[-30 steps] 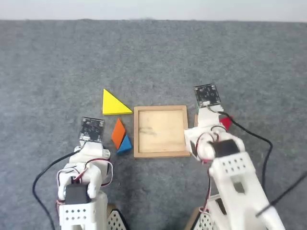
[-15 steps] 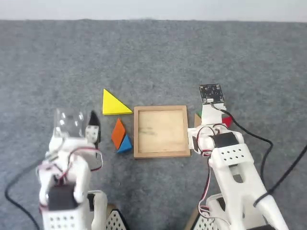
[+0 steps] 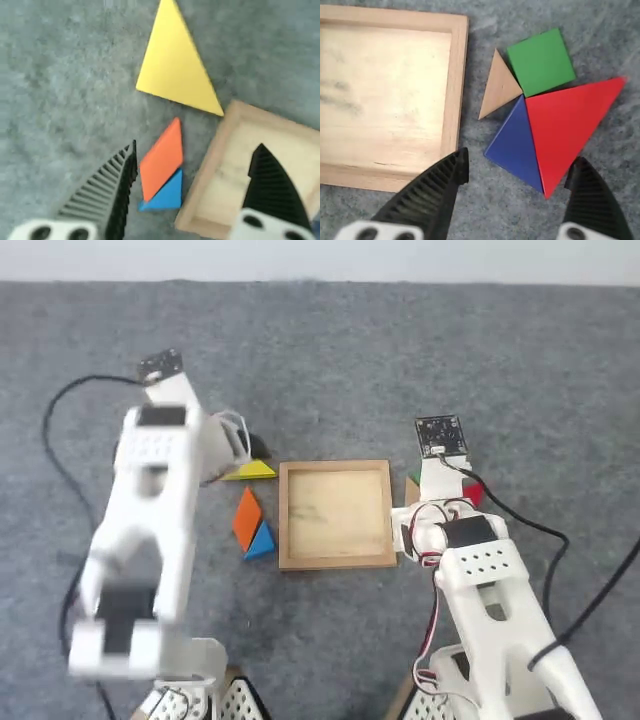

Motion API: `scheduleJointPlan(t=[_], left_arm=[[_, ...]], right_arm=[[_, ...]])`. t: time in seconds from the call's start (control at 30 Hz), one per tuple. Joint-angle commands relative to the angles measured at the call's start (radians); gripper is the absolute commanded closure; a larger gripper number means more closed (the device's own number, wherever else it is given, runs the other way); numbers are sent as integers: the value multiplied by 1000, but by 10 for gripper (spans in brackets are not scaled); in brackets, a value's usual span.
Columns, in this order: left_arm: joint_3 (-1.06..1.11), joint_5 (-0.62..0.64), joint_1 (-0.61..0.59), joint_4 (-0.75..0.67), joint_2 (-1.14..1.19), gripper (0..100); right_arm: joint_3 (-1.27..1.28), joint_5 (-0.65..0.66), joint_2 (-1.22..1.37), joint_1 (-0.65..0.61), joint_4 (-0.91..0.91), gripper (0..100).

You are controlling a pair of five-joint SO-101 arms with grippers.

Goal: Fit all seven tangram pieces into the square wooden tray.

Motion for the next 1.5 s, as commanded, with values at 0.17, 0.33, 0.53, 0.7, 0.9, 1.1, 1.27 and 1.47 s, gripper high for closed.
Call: scheduleJointPlan(t=[0.17,0.33,0.53,0.7,0.9,1.1,1.27,1.47], left_arm=[[-579,152,-120,198,549,652],[-730,152,-132,287,683,652],[-785,152,-75,342,736,652],[-788,155,-61,347,746,653],[-707,152,-58,365,756,654],[-690,155,-66,299,755,656],[-690,157,-66,270,755,726],[-690,149,-68,270,752,737]], right_arm=[[-57,-11,4,-12,-15,680],[-57,-11,4,-12,-15,680],[-57,-11,4,-12,-15,680],[-57,-11,4,-12,-15,680],[-57,-11,4,-12,-15,680],[-57,-11,4,-13,-15,680],[-57,-11,4,-12,-15,680],[-57,-11,4,-12,-15,680]])
